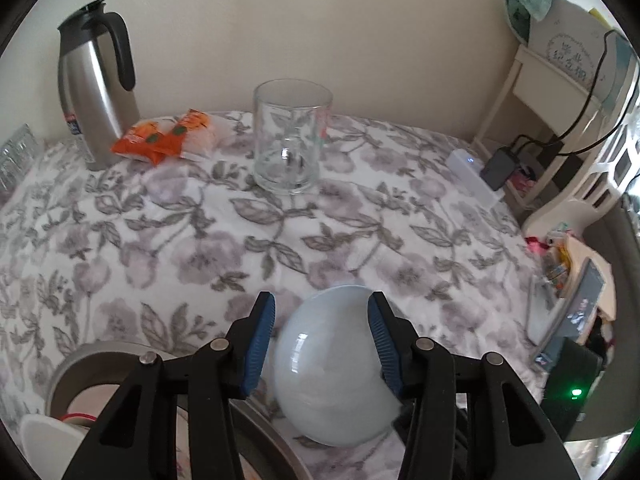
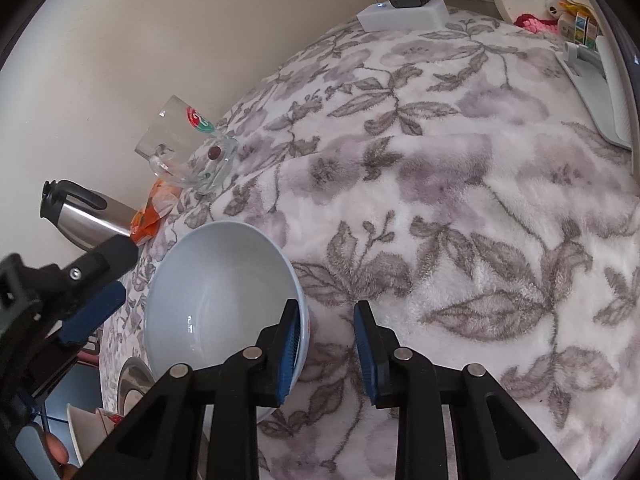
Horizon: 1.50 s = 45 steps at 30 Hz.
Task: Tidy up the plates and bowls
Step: 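Close the left gripper on the rim of the plain white bowl, then lift the plain white bowl with the left gripper and carry it over the basin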
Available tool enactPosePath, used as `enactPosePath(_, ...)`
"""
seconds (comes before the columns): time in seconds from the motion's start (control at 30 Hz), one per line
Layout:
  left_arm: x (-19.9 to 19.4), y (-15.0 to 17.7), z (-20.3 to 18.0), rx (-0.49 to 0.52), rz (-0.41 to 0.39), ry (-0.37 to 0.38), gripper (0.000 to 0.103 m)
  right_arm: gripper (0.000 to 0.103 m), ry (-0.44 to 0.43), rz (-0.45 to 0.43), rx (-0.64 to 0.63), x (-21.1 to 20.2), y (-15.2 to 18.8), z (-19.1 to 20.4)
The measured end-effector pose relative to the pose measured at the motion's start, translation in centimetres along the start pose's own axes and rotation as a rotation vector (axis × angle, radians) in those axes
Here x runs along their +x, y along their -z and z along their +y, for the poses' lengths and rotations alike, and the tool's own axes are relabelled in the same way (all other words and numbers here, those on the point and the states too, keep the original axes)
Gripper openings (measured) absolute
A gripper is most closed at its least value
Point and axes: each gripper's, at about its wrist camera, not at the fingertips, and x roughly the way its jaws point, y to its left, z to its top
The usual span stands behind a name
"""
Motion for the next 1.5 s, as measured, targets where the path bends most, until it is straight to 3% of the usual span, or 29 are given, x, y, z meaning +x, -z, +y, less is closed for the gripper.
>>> enactPosePath(0.27, 2.3, 0.9, 0.4, 0.0, 0.053, -0.041, 0.05, 0.03, -0.002, 0.002, 0.009, 0.1, 0.0, -0.1)
enactPosePath(0.5, 3.2, 1.3, 0.4, 0.005, 0.078, -0.035, 0.03, 0.029, -0.002, 0.002, 0.008, 0.1, 0.0, -0.2)
enactPosePath(0.83, 3.5, 1.5, 0.2, 0.016, 0.064, -0.049, 0.026, 0.025, 0.007, 0.01, -0.001, 0.3, 0.1, 0.1)
enactPosePath(1.0, 3.2, 1.5, -0.1, 0.044, 0.038, -0.054, 0.017, 0.019, -0.002, 0.016, 0.0, 0.3, 0.1, 0.1)
enactPosePath(1.17, 3.1, 1.5, -0.3, 0.059, 0.026, -0.05, 0.016, 0.011, -0.027, 0.019, 0.0, 0.2, 0.2, 0.3)
enactPosePath(1.5, 2.9, 1.5, -0.3, 0.059, 0.024, -0.047, 0.016, 0.011, -0.042, 0.019, 0.01, 0.1, 0.2, 0.1)
